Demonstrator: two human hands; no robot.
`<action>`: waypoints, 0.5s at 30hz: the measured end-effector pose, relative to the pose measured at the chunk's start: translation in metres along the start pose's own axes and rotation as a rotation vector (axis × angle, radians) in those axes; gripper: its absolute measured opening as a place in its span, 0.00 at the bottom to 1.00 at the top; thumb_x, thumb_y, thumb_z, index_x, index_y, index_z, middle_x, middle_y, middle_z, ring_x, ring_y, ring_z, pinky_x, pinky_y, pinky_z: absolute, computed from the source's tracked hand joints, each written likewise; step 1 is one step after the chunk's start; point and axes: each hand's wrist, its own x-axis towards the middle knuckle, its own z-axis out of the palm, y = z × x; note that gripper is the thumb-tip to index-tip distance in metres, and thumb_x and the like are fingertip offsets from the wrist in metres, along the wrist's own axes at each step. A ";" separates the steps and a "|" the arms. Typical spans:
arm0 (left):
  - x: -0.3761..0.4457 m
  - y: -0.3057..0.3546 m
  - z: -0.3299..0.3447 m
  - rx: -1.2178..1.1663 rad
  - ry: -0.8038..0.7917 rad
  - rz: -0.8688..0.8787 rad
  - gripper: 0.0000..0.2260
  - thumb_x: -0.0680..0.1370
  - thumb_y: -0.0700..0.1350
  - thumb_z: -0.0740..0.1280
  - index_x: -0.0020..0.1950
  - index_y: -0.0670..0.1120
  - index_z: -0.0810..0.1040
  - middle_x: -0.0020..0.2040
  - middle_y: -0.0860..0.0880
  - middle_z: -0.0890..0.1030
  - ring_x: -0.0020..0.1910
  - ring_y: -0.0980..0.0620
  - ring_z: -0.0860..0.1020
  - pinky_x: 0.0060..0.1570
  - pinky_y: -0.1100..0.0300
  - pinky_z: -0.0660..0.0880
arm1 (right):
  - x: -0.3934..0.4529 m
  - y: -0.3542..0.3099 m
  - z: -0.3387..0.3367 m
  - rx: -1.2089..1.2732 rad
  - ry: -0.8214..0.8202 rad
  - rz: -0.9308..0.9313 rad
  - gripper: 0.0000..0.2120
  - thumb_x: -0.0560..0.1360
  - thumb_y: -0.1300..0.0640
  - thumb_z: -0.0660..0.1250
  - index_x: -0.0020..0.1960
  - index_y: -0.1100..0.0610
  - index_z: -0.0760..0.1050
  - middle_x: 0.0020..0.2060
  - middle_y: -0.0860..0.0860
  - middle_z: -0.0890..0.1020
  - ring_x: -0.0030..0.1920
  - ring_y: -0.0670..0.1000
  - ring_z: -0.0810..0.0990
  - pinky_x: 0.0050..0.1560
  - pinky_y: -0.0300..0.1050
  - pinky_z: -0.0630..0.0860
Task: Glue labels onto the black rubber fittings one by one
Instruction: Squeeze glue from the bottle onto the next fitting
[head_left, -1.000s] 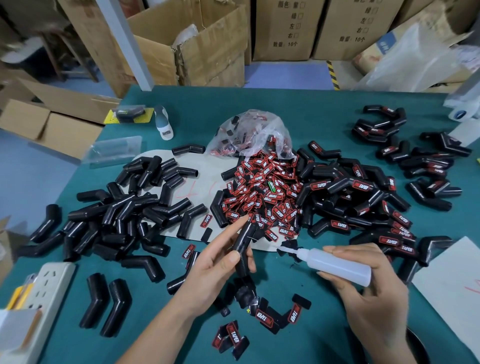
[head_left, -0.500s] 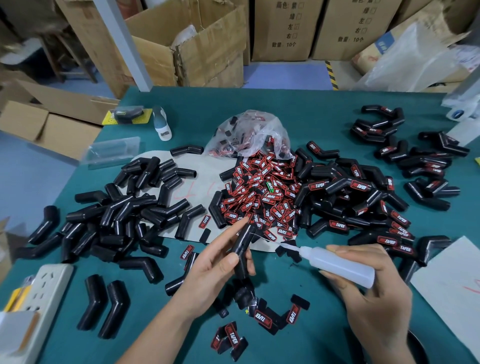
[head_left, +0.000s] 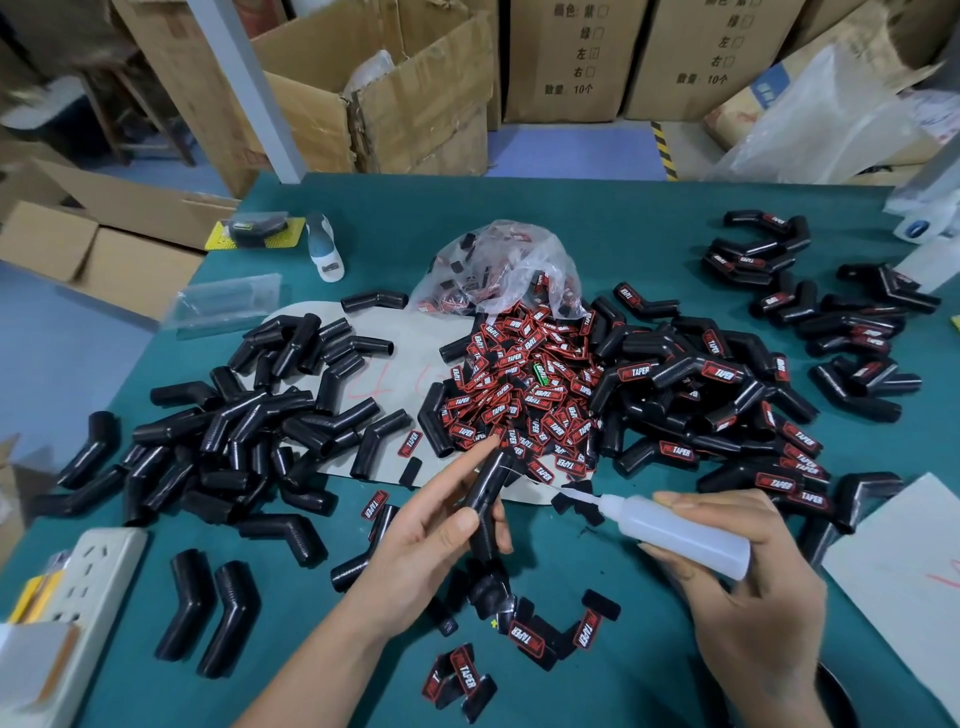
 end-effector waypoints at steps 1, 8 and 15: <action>0.000 0.000 0.000 -0.001 0.000 0.000 0.29 0.82 0.51 0.72 0.82 0.52 0.67 0.51 0.42 0.79 0.50 0.42 0.81 0.57 0.50 0.78 | 0.000 0.000 0.000 -0.003 -0.004 -0.002 0.13 0.74 0.52 0.75 0.52 0.58 0.78 0.50 0.53 0.85 0.54 0.52 0.83 0.52 0.44 0.79; 0.000 0.000 -0.001 -0.012 0.003 0.001 0.29 0.82 0.51 0.72 0.82 0.52 0.67 0.52 0.43 0.80 0.50 0.43 0.81 0.57 0.51 0.78 | 0.000 -0.001 0.000 0.014 0.012 -0.004 0.12 0.75 0.51 0.75 0.52 0.56 0.77 0.50 0.52 0.85 0.54 0.53 0.83 0.51 0.47 0.79; 0.001 0.001 0.000 -0.022 -0.001 0.008 0.29 0.82 0.51 0.72 0.82 0.51 0.67 0.52 0.42 0.80 0.49 0.42 0.81 0.56 0.51 0.78 | 0.002 0.001 -0.002 0.001 -0.005 -0.056 0.12 0.71 0.56 0.74 0.53 0.52 0.77 0.51 0.51 0.85 0.54 0.52 0.83 0.51 0.46 0.78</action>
